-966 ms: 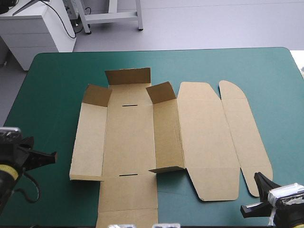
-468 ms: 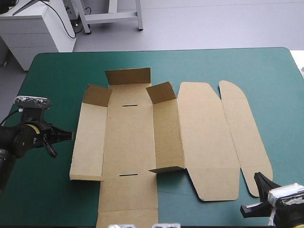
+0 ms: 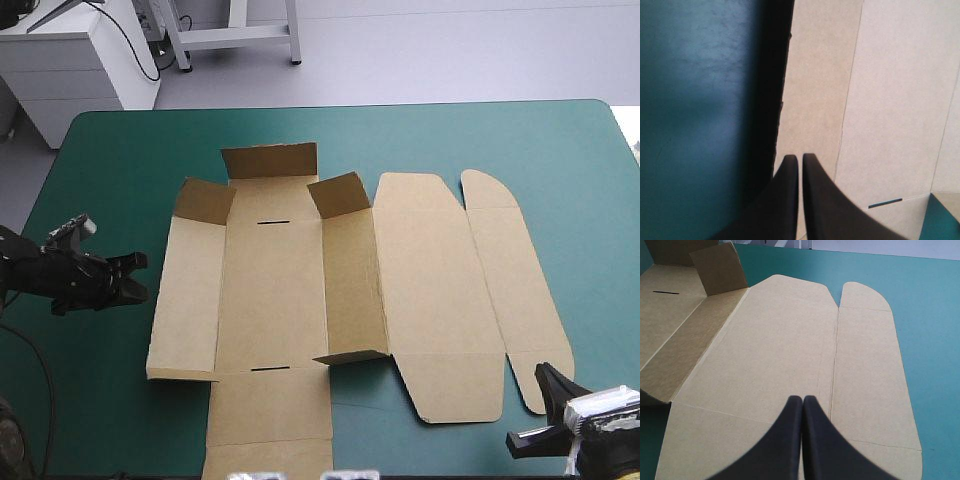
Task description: Fold the box
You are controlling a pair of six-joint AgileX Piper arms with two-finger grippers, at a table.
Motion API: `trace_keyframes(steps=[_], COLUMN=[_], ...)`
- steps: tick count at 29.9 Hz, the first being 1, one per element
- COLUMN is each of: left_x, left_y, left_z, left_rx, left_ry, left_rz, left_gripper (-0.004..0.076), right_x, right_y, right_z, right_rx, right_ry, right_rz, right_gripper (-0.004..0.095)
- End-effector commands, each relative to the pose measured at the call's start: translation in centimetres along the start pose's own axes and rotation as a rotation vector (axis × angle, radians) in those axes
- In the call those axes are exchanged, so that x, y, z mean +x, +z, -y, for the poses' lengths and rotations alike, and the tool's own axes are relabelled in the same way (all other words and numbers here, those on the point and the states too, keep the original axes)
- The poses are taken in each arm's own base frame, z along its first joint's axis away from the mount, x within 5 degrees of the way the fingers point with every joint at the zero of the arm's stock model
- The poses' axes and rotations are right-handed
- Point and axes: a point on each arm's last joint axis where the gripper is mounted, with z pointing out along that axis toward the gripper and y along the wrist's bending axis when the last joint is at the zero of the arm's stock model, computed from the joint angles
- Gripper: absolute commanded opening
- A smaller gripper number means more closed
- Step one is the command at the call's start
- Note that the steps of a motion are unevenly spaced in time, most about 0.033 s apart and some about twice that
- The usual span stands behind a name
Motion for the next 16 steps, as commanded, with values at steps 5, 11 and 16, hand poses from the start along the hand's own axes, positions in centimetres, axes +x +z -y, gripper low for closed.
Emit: trace_keyframes(steps=[5, 11, 16], left_x=[0.0, -0.2, 0.1], left_y=[-0.1, 1.0, 2.8], left_z=[-0.1, 0.6, 0.2], left_rx=[0.011, -0.048, -0.186], left_ry=[-0.002, 0.074, 0.061], left_rz=[-0.078, -0.082, -0.190], left_gripper=[0.0013, 0.0130, 0.0442], right_x=[-1.1, -1.1, -1.1], right_y=[-0.8, -0.8, -0.8], right_z=[0.0, 0.0, 0.0], right_rx=[0.008, 0.008, 0.008], right_ry=[-0.003, -0.003, -0.003], right_rz=[0.117, 0.117, 0.117], right_gripper=[-0.0020, -0.0020, -0.0020])
